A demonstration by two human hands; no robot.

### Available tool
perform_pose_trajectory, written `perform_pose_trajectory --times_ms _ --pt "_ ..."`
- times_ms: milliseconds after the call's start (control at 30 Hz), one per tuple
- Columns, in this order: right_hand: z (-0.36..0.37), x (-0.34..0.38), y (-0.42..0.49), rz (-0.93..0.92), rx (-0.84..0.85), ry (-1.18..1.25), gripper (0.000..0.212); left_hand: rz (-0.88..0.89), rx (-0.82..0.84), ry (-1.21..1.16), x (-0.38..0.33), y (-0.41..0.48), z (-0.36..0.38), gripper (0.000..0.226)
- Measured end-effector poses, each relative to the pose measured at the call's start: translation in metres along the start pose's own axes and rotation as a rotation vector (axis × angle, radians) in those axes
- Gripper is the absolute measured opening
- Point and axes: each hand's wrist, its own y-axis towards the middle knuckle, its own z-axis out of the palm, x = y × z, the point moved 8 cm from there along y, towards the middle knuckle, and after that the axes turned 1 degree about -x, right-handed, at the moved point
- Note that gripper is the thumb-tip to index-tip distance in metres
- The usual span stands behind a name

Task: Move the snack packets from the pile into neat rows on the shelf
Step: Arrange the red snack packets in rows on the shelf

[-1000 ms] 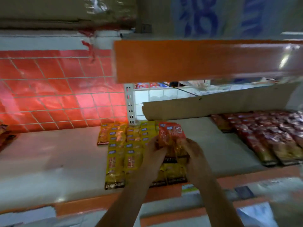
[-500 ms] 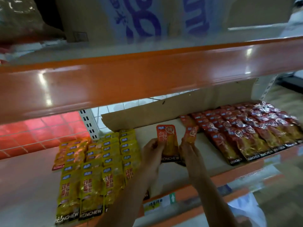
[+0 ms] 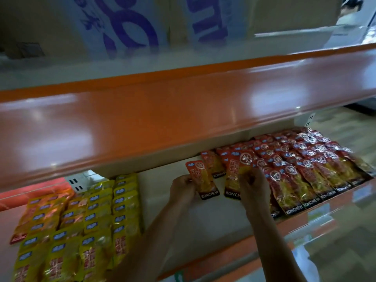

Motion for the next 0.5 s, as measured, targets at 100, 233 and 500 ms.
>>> perform_pose_trajectory --times_ms 100,233,500 --pt "-0.010 -0.002 0.025 -0.037 0.057 -0.016 0.006 0.026 -0.057 0.064 -0.007 0.013 0.017 0.017" --pt "-0.018 -0.009 0.052 -0.027 0.142 -0.040 0.022 0.063 -0.114 0.092 -0.020 0.027 0.040 0.024" --pt "-0.025 -0.021 0.084 0.001 0.268 -0.092 0.025 0.137 -0.285 0.304 -0.033 0.036 0.054 0.017"
